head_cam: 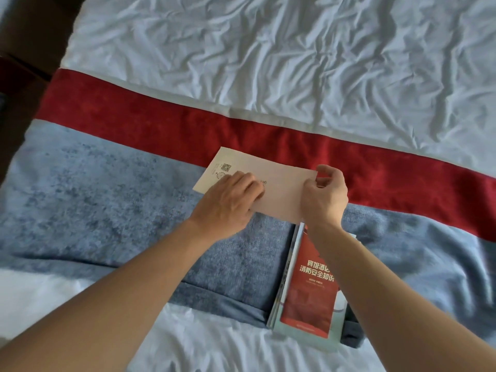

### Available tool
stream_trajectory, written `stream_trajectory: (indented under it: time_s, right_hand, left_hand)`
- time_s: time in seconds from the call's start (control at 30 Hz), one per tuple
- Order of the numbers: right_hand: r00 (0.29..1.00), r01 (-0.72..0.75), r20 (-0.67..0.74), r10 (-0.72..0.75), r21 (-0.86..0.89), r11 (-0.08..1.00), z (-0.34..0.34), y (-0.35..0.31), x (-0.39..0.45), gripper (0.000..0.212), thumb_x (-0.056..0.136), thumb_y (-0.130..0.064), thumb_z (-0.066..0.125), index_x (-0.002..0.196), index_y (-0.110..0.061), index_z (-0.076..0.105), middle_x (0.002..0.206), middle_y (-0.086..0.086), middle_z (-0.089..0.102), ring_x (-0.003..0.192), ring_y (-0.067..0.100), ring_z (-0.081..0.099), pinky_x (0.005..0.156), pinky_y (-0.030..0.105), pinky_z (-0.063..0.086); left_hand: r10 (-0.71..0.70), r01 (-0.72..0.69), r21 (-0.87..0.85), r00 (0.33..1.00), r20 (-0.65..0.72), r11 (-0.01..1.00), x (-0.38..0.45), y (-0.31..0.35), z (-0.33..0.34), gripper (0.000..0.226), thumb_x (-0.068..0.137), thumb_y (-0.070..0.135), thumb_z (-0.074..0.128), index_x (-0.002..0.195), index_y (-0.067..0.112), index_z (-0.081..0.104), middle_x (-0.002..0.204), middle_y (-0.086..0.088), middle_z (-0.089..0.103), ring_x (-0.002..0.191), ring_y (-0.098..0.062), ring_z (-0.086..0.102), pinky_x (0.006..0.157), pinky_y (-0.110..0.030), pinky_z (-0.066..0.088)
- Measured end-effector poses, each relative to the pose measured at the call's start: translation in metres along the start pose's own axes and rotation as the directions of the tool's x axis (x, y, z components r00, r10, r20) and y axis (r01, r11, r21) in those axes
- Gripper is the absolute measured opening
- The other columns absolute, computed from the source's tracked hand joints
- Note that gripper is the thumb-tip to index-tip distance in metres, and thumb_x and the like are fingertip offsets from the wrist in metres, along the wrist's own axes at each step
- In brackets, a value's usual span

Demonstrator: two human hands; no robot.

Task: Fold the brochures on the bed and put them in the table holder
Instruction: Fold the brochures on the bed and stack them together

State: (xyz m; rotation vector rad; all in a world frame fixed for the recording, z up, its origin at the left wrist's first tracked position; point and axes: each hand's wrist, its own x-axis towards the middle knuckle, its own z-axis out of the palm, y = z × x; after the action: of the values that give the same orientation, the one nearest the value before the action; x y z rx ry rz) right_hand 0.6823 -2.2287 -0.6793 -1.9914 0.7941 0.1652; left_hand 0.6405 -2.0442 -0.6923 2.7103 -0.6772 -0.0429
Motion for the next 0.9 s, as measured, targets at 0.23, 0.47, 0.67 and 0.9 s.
stream_trajectory:
  time_s: [0.23,0.47,0.67,0.9]
  right_hand:
    - [0.999,0.019,0.026,-0.024,0.171,0.985,-0.016,0.011,-0.028,0.042,0.096,-0.022,0.04,0.137,-0.026,0.049,0.107,-0.011,0.065,0.083,-0.002,0.063,0.081,0.028,0.055]
    - [0.964,0.107,0.23,-0.133,0.123,0.987,-0.035,0.021,-0.046,0.05,0.097,-0.024,0.051,0.147,-0.031,0.043,0.12,-0.014,0.061,0.098,0.003,0.06,0.084,0.019,0.044]
    - [0.946,0.207,0.27,-0.182,-0.068,0.976,-0.069,0.043,-0.042,0.056,0.094,-0.015,0.058,0.143,-0.038,0.042,0.102,-0.018,0.059,0.083,0.005,0.064,0.046,0.013,0.048]
    - [0.896,0.389,0.36,-0.259,-0.356,0.85,-0.109,0.095,-0.052,0.061,0.09,-0.005,0.049,0.145,-0.031,0.046,0.126,0.003,0.055,0.106,0.025,0.057,0.083,0.04,0.055]
  left_hand:
    - [-0.291,0.223,-0.252,0.915,-0.278,0.942,-0.004,0.018,-0.032,0.006,0.095,0.009,0.057,0.1,0.007,0.06,0.092,-0.002,0.061,0.083,-0.02,0.056,0.072,-0.032,0.045]
    - [-0.776,0.431,-0.786,0.623,-0.097,0.444,0.022,0.048,-0.045,0.011,0.094,0.014,0.057,0.083,0.015,0.054,0.069,0.01,0.055,0.058,0.0,0.049,0.053,-0.018,0.037]
    - [-0.778,0.673,-0.595,0.616,0.123,0.439,0.015,0.076,-0.011,0.029,0.091,0.022,0.066,0.118,0.022,0.056,0.1,0.01,0.064,0.087,-0.012,0.063,0.064,-0.025,0.045]
    - [-0.395,0.396,-0.199,0.918,0.044,0.897,-0.01,0.111,0.024,0.033,0.088,0.016,0.069,0.113,0.014,0.047,0.108,-0.007,0.055,0.069,-0.026,0.061,0.052,-0.038,0.051]
